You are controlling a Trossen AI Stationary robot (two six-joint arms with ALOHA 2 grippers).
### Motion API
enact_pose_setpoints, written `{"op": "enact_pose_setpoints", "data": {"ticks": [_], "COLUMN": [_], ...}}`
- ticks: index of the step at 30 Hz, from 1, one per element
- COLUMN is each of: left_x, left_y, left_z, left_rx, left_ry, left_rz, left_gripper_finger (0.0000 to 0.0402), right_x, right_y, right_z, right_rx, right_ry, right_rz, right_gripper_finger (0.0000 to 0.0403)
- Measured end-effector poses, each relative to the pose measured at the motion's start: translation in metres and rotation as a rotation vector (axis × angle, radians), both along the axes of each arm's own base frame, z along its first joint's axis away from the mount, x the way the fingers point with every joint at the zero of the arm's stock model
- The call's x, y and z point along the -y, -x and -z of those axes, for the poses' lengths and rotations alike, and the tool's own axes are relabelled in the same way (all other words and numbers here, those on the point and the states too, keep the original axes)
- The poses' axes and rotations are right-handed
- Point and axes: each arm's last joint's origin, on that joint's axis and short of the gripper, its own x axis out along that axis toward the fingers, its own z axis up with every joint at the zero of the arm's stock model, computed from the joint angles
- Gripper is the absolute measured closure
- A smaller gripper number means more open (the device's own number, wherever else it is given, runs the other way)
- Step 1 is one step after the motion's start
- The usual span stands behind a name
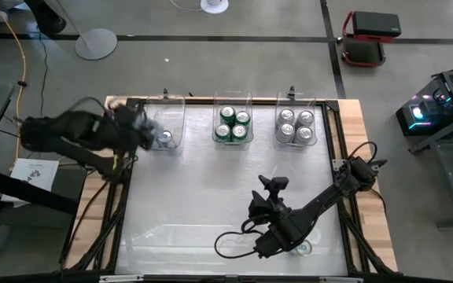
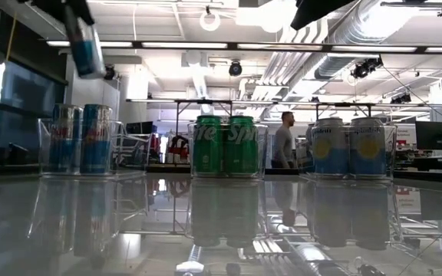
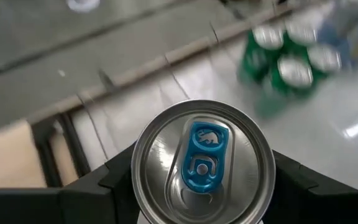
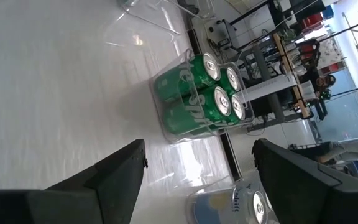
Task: Sort soda cans
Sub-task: Put the left blue can into the left transparent bin
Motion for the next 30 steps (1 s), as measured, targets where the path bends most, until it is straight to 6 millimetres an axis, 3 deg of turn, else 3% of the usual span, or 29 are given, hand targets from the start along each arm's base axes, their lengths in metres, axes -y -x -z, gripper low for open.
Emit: {"op": "enact_pose_setpoints", "data": {"ticks": [4, 7, 12, 18, 23, 30], "left_x": [-0.024, -0.049, -0.100, -0.141, -0.150, -0.145], "left_y": [-0.007, -0.013, -0.022, -0.028, -0.025, -0.019], "left_z": [-0.022, -0.023, 0.001, 0.039, 0.072, 0.106], "left_rx": [-0.009, -0.094, -0.270, -0.280, -0.296, -0.296], "left_ry": [-0.091, -0.095, 0.022, 0.147, 0.221, 0.281], "left_rz": [-0.046, -0.103, -0.177, -0.167, -0.179, -0.216], "left_gripper_finger": [0.0177, 0.0177, 0.0177, 0.0177, 0.0177, 0.0177], "right_x": [0.000, 0.000, -0.001, -0.005, -0.007, -0.008], "right_y": [0.000, 0.000, 0.001, 0.004, 0.005, 0.006], "right_z": [0.000, 0.000, 0.000, 0.000, 0.000, 0.000], "right_rx": [-0.005, -0.006, -0.006, -0.005, 0.011, 0.011], "right_ry": [0.004, 0.004, 0.000, -0.003, -0.013, -0.012], "right_rz": [0.000, 0.000, -0.003, -0.013, -0.011, -0.015], "right_gripper_finger": [0.0112, 0.0112, 0.0112, 0.0112, 0.0112, 0.0112]}}
